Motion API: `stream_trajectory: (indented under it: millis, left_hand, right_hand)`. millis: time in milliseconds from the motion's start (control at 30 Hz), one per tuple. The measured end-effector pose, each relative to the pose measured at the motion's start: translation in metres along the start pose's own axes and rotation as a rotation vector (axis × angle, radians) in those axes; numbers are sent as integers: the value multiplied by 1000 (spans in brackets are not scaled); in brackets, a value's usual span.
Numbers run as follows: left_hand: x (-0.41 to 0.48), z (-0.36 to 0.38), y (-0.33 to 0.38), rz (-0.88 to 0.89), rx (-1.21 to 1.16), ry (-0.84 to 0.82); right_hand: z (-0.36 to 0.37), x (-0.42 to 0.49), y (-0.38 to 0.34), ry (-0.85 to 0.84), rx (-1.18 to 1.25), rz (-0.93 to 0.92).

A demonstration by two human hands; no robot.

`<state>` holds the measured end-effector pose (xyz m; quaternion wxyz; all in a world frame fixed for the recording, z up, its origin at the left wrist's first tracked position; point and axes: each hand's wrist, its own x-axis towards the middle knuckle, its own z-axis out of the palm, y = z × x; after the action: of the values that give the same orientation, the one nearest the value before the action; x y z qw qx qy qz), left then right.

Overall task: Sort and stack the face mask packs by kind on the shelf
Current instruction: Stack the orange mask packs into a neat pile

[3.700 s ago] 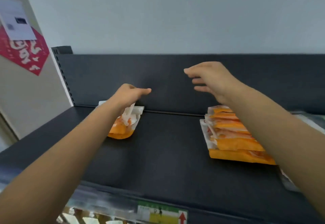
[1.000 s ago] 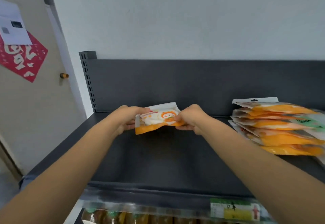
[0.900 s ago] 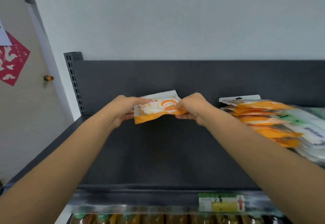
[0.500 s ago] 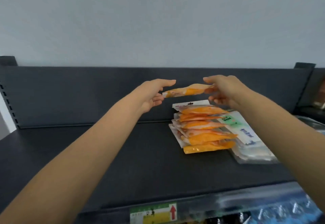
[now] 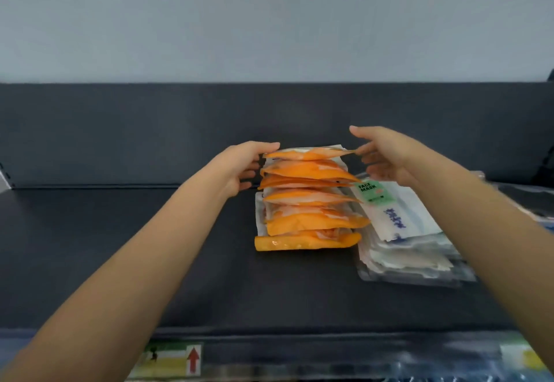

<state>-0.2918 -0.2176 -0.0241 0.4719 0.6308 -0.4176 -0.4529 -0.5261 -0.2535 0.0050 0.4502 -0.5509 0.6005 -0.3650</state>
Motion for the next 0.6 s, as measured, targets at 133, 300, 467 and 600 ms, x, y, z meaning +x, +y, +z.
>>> stream_trajectory:
  millis: [133, 300, 467, 600]
  left_hand:
    - [-4, 2, -13, -83, -25, 18]
    - [-10, 5, -11, -162, 9, -83]
    - [-4, 1, -11, -204, 24, -109]
    - [3, -3, -15, -219, 29, -124]
  right_hand:
    - [8, 3, 11, -108, 99, 46]
    - [18, 10, 9, -274, 189, 118]
    - [18, 19, 14, -350, 224, 124]
    - [16, 28, 18, -387, 262, 105]
